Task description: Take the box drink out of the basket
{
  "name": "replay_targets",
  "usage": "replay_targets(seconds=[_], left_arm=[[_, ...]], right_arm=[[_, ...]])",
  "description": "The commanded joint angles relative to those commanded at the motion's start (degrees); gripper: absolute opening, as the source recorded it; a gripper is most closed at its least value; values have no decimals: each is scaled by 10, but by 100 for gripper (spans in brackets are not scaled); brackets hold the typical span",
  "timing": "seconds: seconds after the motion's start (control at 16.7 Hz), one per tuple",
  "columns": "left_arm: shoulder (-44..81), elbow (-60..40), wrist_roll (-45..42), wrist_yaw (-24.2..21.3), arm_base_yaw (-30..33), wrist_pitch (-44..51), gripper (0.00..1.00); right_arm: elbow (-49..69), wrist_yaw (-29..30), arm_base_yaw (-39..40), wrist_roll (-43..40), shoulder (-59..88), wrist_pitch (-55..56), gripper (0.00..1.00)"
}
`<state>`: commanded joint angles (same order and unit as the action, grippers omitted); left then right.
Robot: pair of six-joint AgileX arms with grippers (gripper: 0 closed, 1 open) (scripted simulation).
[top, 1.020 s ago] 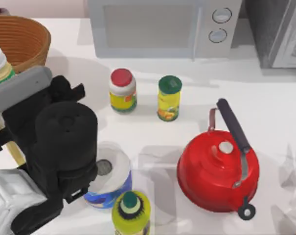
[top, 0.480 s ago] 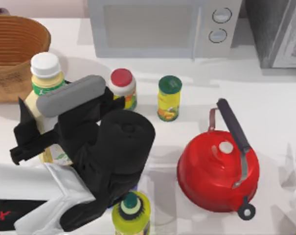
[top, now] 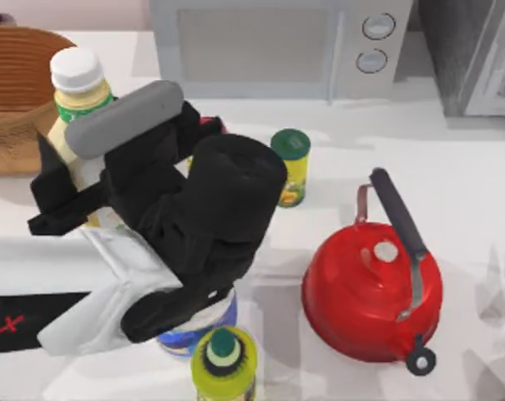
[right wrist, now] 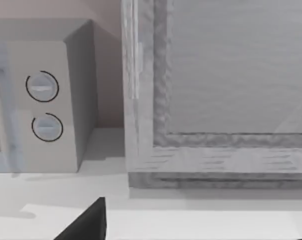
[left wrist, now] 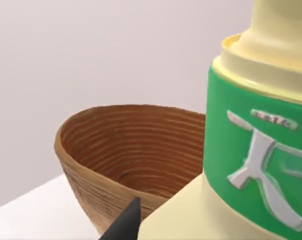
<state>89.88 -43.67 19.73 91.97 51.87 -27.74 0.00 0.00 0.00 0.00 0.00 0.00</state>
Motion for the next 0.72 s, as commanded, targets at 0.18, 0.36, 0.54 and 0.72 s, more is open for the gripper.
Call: replay_targets(seconds=[0.18,0.36,0.54,0.72], left_arm=[[14,-83,126,0,-2,125,0],[39,-151,305,-4,-4,297,0],[71,-188,507,-10,-13,481,0],[99,-187,687,-11,-32,651,0]], right_arm=[[0,0,0,0,0,0,100],[0,0,0,0,0,0,100],[0,0,0,0,0,0,100],[0,0,0,0,0,0,100]])
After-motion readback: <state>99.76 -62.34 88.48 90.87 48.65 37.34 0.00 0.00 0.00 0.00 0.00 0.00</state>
